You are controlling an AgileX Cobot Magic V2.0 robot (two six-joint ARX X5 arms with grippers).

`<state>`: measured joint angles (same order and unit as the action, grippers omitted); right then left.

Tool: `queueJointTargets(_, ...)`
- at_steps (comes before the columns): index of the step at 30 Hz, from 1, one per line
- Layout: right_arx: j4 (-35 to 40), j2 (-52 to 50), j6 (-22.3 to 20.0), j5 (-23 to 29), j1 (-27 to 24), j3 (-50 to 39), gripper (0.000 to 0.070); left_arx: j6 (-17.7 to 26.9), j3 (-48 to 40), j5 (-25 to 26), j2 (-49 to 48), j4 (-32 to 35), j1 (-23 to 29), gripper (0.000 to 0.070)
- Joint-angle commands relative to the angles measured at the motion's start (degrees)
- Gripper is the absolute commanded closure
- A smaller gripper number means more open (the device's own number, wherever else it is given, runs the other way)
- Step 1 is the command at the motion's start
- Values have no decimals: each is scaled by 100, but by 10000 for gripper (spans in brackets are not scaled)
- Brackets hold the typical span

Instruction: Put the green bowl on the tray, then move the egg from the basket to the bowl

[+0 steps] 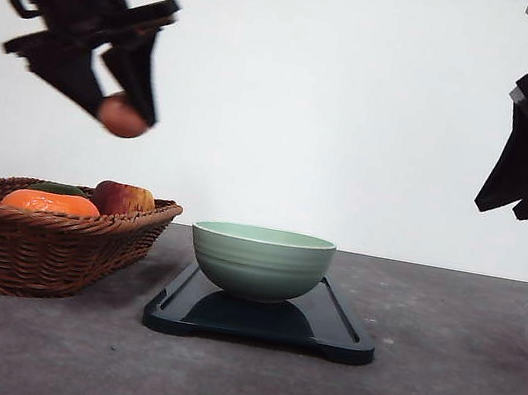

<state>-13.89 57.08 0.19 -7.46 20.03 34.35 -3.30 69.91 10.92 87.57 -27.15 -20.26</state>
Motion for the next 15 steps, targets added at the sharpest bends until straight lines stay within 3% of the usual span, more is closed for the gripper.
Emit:
queueJointTargets(1,61,50,-48,4,28,42,421,-84,118,54,62,200,-191,510)
queueJointTargets(8,57,50,-48,4,28,42,421,-88,118,34,152,961,-936,510)
queueJointTargets(15,49,50,-46,2,31,42,421,-82,118,-214,486,1283,-1391,505)
